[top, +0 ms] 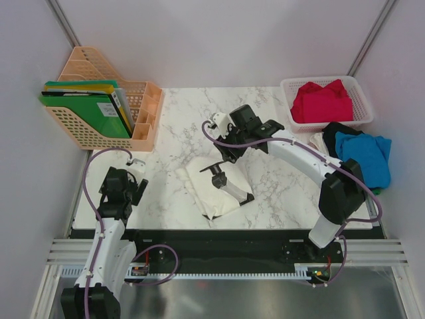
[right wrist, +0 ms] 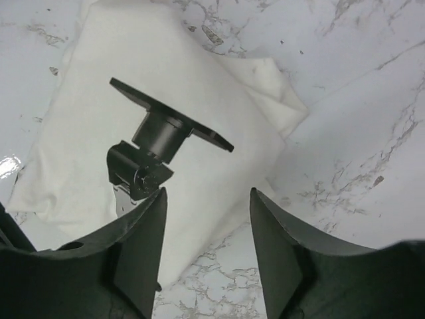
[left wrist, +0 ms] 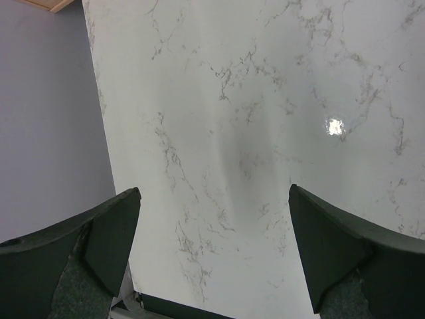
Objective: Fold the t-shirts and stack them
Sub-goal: Smooth out wrinkles on the folded tshirt
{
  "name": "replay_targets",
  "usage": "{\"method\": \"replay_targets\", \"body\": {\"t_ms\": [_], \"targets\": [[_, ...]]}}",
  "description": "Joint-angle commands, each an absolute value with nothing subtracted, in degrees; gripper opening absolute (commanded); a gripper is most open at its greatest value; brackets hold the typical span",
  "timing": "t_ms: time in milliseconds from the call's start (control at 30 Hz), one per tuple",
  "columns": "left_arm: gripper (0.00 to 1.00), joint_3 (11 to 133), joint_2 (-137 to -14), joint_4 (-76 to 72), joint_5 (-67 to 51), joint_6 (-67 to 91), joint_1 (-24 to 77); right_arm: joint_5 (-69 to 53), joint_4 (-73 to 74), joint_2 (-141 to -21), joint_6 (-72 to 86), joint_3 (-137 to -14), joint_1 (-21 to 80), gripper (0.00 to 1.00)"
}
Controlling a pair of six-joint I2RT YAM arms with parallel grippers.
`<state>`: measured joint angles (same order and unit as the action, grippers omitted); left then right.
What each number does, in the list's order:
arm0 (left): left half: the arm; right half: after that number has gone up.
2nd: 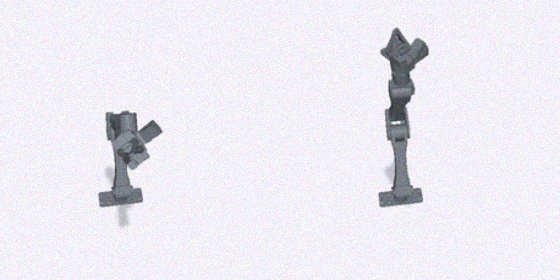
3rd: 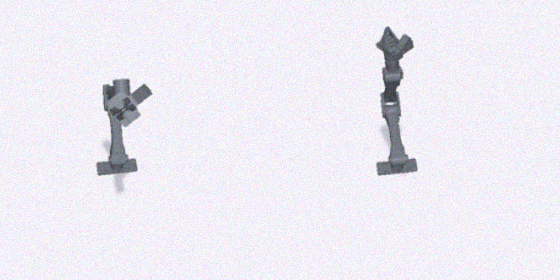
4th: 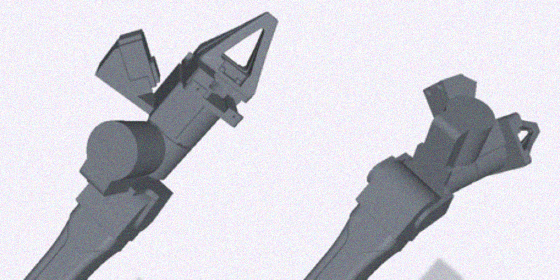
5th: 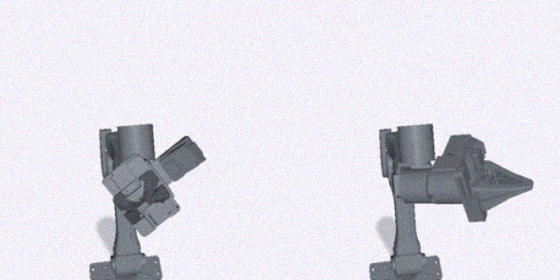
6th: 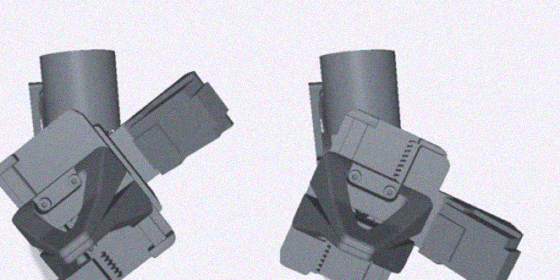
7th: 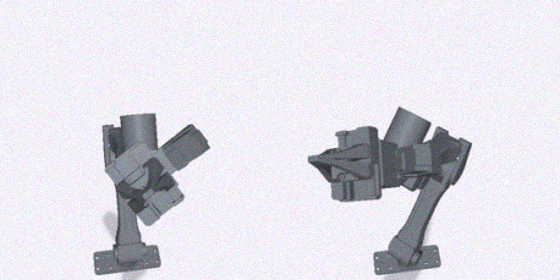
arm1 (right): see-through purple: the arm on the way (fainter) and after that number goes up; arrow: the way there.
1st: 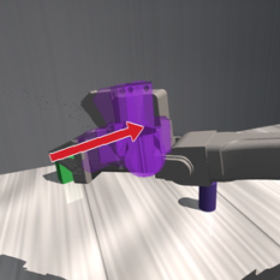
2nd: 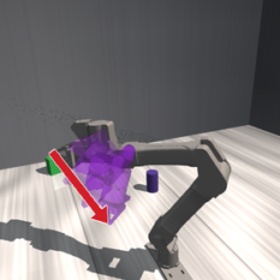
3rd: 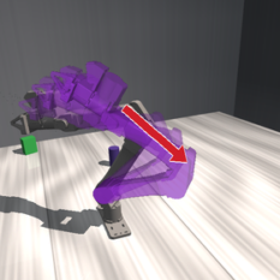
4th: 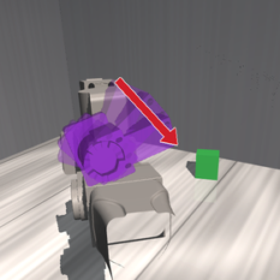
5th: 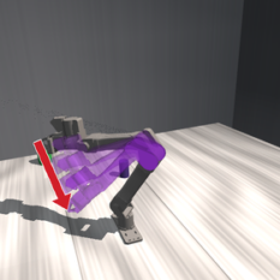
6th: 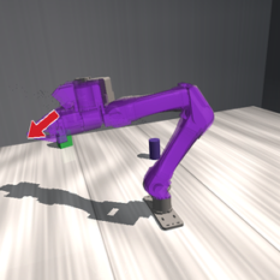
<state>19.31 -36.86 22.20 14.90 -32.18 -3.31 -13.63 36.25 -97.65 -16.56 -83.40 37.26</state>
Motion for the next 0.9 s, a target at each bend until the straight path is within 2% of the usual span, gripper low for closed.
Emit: {"method": "replay_targets", "body": {"t_ms": [0,167,267,300,400,533,867], "targets": [[1.00,19.16,-36.83,20.21,14.85,-31.64,-3.60,-8.98,34.28,-97.91,-16.35,-81.22,37.18,0.63],[1.00,19.07,-36.83,20.04,14.15,-31.64,-3.60,-2.90,30.94,-92.30,-16.26,-76.30,37.18,0.67],[1.00,19.16,-38.05,19.95,13.71,-31.55,-3.60,-10.06,31.55,-88.95,-14.78,-74.89,37.18,0.75],[1.00,19.25,-38.32,19.95,13.54,-31.47,-3.60,-13.50,31.90,-88.60,-13.20,-74.80,37.26,0.81],[1.00,19.25,-38.76,19.95,13.54,-31.46,-3.60,-18.01,31.73,-88.33,-11.34,-74.62,39.97,0.85],[1.00,19.07,-37.62,19.95,13.80,-31.55,-3.60,-8.36,30.50,-92.70,-13.35,-76.80,47.01,0.89],[1.00,18.98,-37.27,20.04,13.80,-31.64,-3.60,-7.82,23.29,-111.43,-7.48,-76.29,49.83,0.90]]}}
